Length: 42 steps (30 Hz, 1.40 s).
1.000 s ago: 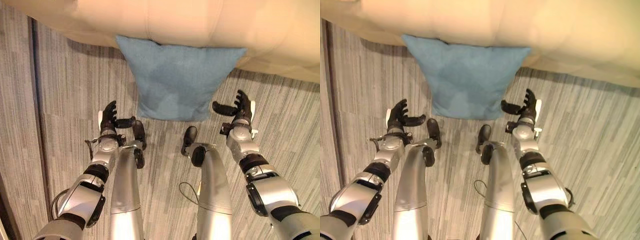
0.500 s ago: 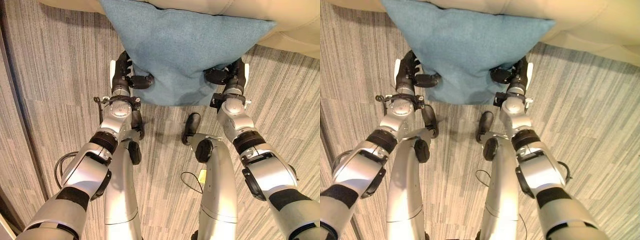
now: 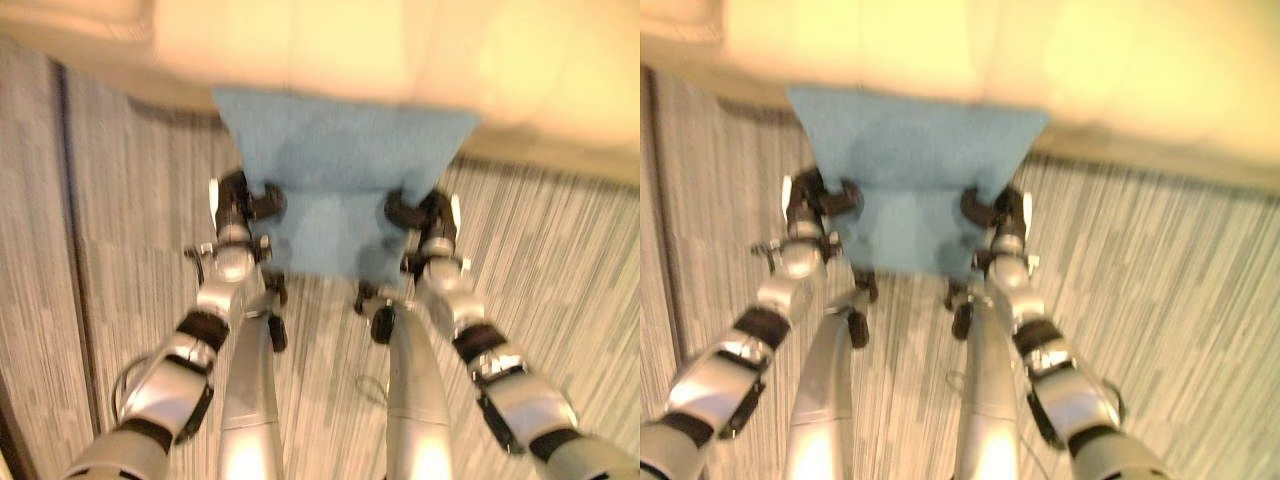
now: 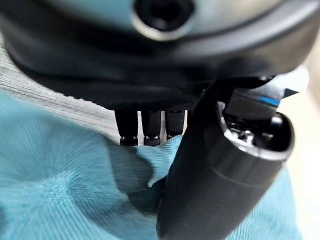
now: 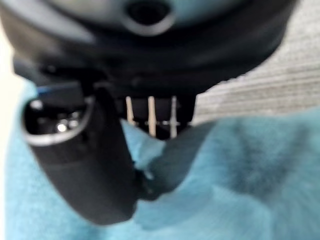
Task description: Pick up all the scattered cushions and arrange them neatly on the sofa.
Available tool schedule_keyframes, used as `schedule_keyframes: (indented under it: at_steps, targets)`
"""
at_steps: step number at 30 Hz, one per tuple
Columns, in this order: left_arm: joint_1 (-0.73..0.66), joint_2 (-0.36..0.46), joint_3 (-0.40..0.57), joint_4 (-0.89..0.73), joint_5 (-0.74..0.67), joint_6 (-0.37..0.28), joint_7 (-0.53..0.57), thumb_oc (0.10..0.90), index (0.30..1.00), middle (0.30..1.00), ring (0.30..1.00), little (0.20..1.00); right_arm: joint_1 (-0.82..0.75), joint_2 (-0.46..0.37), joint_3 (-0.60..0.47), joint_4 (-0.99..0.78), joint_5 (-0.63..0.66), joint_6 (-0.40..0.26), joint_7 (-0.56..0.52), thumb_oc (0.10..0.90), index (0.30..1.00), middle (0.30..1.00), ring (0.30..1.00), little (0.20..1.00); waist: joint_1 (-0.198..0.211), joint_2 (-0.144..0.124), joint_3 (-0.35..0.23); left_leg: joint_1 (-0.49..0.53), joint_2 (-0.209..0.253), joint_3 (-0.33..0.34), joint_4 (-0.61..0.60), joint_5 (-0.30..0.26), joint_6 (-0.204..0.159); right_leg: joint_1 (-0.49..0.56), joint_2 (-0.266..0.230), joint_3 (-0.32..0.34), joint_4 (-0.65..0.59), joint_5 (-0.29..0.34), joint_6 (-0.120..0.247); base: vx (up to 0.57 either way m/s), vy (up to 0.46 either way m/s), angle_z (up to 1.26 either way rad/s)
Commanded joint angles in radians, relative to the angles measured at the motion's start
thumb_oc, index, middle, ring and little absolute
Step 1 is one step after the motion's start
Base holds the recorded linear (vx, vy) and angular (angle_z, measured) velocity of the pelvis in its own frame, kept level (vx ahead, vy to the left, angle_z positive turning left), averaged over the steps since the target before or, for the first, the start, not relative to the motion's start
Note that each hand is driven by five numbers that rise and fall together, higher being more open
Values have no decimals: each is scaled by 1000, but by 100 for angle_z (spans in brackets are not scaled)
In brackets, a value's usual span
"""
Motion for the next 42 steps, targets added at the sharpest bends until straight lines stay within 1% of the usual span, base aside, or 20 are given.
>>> schedule_keyframes:
  at_steps: [1,2,3,4,9,10,11,14,18,19,21,24,26,27,30,32,36,39,40,42]
  targets:
    - [-70,-76,-7,-96,75,-151,-82,400,300,300,300,300,-114,44,4,-156,-89,-147,65,400,300,300,300,300,-18,33,-79,69,-34,-48,24,-149,17,108,21,23,-138,51,97,-85,-36,-2]
    - [-8,-90,-2,-131,84,-156,-98,400,300,300,300,300,-45,44,-9,-206,-125,-149,71,400,300,300,300,300,-19,34,-79,170,-37,-54,-62,-128,8,197,19,11,-217,71,105,-41,-49,-5]
    - [16,-92,0,-155,88,-161,-105,400,300,300,300,300,-11,47,-14,-233,-127,-157,78,400,300,300,300,300,-20,34,-85,213,-39,-58,-100,-121,4,236,21,7,-254,77,109,-118,-73,-4]
    - [57,-90,7,-191,98,-163,-117,400,300,300,300,300,36,46,-32,-271,-137,-164,83,400,300,300,300,300,-22,32,-90,263,-41,-53,-159,-74,1,288,18,-13,-317,121,107,-79,-69,-2]
    - [220,-98,-10,-299,90,-171,-171,400,300,300,300,300,218,33,-60,-416,-176,-159,119,400,300,300,300,300,-25,34,-112,531,-39,-66,-330,-25,-29,564,33,-59,-498,144,113,49,-87,3]
    - [222,-98,-10,-300,90,-170,-171,400,300,300,300,300,220,33,-60,-417,-177,-159,118,400,300,300,300,300,-26,35,-107,540,-38,-67,-334,-24,-29,573,34,-60,-502,145,113,197,-159,12]
    - [308,-76,-11,-346,96,-169,-198,400,300,300,300,300,312,3,-85,-486,-214,-157,134,400,300,300,300,300,-29,32,-121,674,-25,-63,-393,-9,-49,726,53,-76,-576,137,108,195,-151,10]
    - [392,-58,-9,-363,91,-164,-223,400,300,300,300,300,403,-22,-112,-522,-233,-149,154,400,300,300,300,300,-31,21,-138,786,-1,-47,-389,-1,-76,898,80,-97,-655,117,96,198,-134,10]
    - [443,-53,3,-373,87,-157,-234,400,300,300,300,300,447,-35,-126,-525,-243,-136,167,400,300,300,300,300,-30,9,-152,835,16,-35,-346,5,-84,995,93,-104,-689,108,90,147,-51,9]
    - [471,-51,7,-380,85,-155,-237,400,300,300,300,300,470,-37,-126,-523,-246,-127,177,400,300,300,300,300,-15,-2,-157,850,-1,-58,-319,-2,-78,1037,94,-93,-701,105,90,147,0,-1]
    - [494,-52,8,-377,88,-149,-236,400,300,300,300,300,482,-34,-133,-519,-241,-122,182,400,300,300,300,300,-7,-11,-172,860,-19,-64,-341,-26,-64,1074,93,-93,-714,104,96,207,3,-16]
    - [503,-53,13,-376,90,-137,-236,400,300,300,300,300,488,-33,-138,-520,-238,-115,179,400,300,300,300,300,7,-20,-181,842,-38,-54,-368,-17,-49,1121,97,-85,-736,101,103,197,46,1]
    - [514,-50,18,-377,99,-126,-231,400,300,300,300,300,489,-26,-140,-522,-232,-114,173,400,300,300,300,300,31,-24,-184,803,-62,-56,-388,13,-45,1168,116,-68,-751,92,103,254,103,-22]
    - [544,-43,30,-390,109,-126,-238,400,300,300,300,300,495,-21,-139,-535,-248,-109,176,400,300,300,300,300,51,-23,-212,844,-55,-58,-435,15,-28,1211,133,-48,-758,75,109,335,166,-73]
    - [578,-35,32,-411,118,-119,-249,400,300,300,300,300,509,-10,-139,-541,-270,-101,183,400,300,300,300,300,56,-28,-231,912,-70,-61,-449,-13,-4,1231,111,-24,-729,74,134,310,190,-100]
    - [593,-23,34,-420,126,-113,-257,400,300,300,300,300,514,2,-139,-548,-277,-95,193,400,300,300,300,300,66,-25,-234,959,-71,-39,-460,-34,23,1217,88,-9,-647,75,153,209,197,-43]
    - [605,0,39,-438,135,-109,-261,400,300,300,300,300,502,20,-126,-553,-283,-86,211,400,300,300,300,300,68,-10,-213,1012,-75,-8,-456,-64,73,1130,61,17,-408,156,201,90,148,-46]
    - [604,2,42,-441,145,-110,-259,400,300,300,300,300,498,31,-118,-552,-289,-91,215,400,300,300,300,300,73,4,-204,1037,-75,1,-459,-79,87,1076,47,-2,-352,168,205,76,83,-15]
    - [602,-3,43,-446,142,-113,-260,400,300,300,300,300,490,34,-112,-552,-291,-92,215,400,300,300,300,300,74,9,-206,1060,-74,1,-472,-90,88,1039,25,-32,-381,157,197,170,57,-8]
    - [601,-5,43,-443,141,-114,-260,400,300,300,300,300,482,31,-110,-549,-292,-90,213,400,300,300,300,300,71,11,-208,1078,-75,-1,-488,-97,86,1028,23,-48,-426,150,190,133,-4,-35]
